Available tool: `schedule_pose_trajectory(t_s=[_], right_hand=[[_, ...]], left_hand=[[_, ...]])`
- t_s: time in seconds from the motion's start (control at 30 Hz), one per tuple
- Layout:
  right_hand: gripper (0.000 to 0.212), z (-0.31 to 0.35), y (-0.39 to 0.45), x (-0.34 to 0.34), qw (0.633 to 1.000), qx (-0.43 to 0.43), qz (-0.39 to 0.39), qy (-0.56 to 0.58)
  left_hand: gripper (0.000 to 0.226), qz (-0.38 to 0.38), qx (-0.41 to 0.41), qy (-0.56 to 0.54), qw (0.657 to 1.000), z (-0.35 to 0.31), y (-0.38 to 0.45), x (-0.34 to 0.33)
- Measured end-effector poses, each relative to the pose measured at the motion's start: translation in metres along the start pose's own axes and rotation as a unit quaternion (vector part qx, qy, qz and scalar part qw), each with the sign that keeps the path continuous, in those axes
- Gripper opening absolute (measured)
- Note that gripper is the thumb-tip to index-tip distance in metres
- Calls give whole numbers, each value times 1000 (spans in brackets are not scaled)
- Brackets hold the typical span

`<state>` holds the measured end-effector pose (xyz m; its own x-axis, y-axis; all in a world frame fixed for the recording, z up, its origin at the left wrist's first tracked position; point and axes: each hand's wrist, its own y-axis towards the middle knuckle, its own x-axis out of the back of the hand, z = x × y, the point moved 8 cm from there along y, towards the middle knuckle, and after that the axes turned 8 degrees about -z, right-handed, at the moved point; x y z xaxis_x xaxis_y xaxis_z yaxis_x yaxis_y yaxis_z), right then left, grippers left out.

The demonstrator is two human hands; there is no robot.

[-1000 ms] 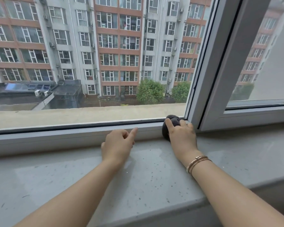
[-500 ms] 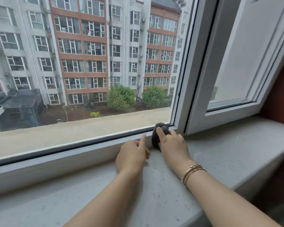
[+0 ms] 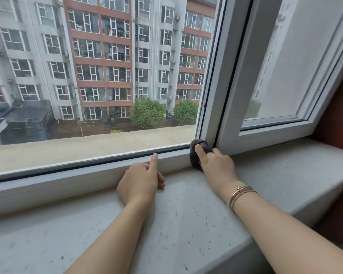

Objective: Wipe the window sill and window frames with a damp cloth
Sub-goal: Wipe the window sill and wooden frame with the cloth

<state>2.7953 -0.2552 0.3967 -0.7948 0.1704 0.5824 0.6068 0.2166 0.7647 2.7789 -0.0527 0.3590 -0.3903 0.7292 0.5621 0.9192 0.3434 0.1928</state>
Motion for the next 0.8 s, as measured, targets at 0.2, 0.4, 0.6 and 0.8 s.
schedule_pose_trajectory(t_s=[0.2,0.4,0.6,0.8], right_hand=[[73,-2,3,0,1000,26,7,8],[44,43,11,18,982,46,105,149],[58,23,9,12,995,47,84,-6],[57,13,0,14,986,134,36,-95]], left_hand=[[71,-2,0,-5,1000,3,2,1],[71,-2,-3,6,1000,6,3,3],[70,4,1,-9,1000,9,-1,7],[69,4,-1,-13,1000,13,-5,10]])
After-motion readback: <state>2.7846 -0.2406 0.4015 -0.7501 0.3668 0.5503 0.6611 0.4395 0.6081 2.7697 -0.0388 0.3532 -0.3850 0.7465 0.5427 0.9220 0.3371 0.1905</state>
